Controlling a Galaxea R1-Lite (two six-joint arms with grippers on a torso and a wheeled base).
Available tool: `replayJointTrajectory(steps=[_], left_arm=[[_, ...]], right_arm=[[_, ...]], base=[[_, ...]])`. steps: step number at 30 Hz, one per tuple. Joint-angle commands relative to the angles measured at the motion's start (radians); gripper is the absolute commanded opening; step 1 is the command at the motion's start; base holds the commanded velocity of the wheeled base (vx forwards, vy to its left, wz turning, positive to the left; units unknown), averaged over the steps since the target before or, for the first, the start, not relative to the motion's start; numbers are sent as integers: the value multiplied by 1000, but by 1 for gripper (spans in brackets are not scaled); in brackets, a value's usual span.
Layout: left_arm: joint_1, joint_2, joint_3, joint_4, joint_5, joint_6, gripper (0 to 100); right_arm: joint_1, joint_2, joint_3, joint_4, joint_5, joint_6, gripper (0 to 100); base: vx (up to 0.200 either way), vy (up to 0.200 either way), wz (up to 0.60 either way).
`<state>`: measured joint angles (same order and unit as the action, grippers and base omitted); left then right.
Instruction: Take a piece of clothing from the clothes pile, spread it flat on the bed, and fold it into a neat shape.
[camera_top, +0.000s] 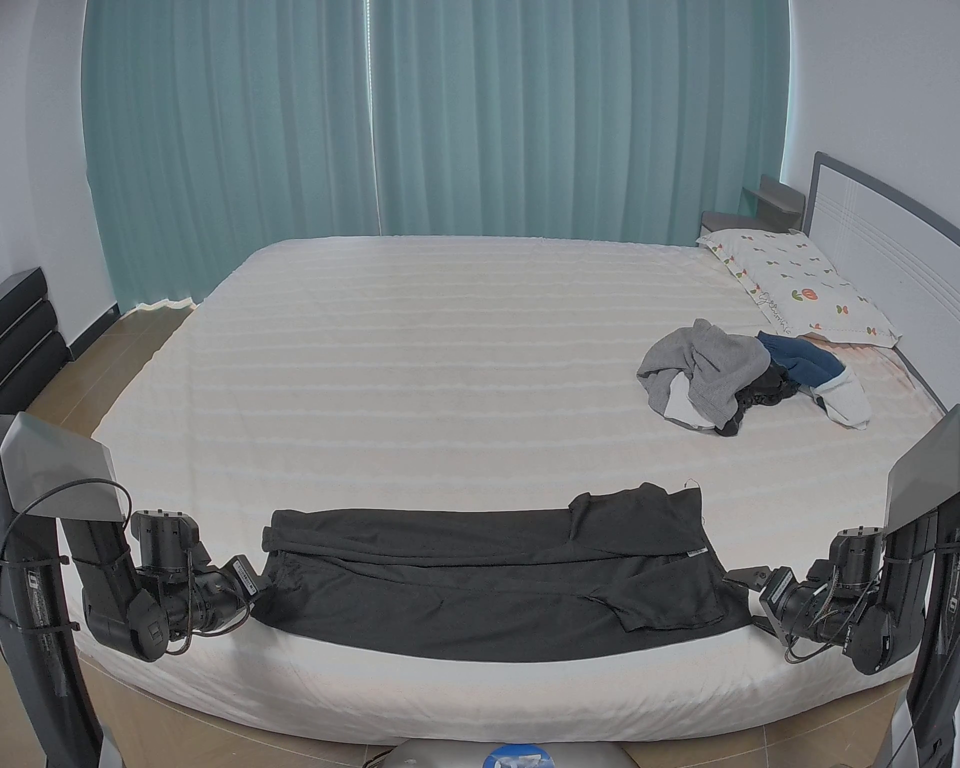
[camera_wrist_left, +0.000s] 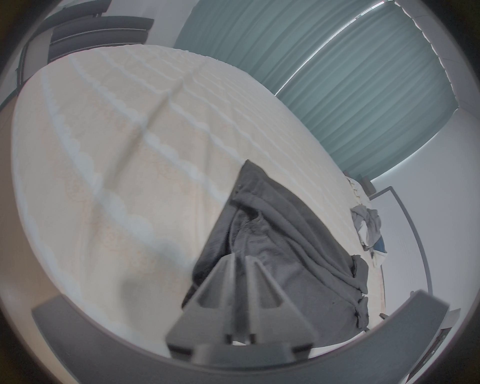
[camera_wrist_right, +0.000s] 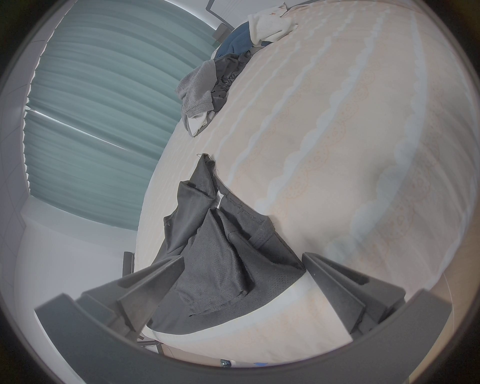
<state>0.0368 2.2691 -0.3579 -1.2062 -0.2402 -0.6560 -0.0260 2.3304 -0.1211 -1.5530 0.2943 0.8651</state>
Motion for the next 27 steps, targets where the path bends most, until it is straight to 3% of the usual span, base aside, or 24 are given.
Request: replayJointTrajectory(steps=[1, 9, 27], left_arm=[[17, 10, 17, 0, 6, 7, 0], [38, -10, 82, 0, 27, 81, 0], [44, -65, 120, 19, 29, 96, 0]], right_arm=[[0, 1, 0, -15, 0, 0, 100], [0, 3, 0, -15, 0, 0, 100], [1, 3, 0, -15, 0, 0, 100]], base=[[0, 0, 0], [0, 0, 0], [0, 0, 0]])
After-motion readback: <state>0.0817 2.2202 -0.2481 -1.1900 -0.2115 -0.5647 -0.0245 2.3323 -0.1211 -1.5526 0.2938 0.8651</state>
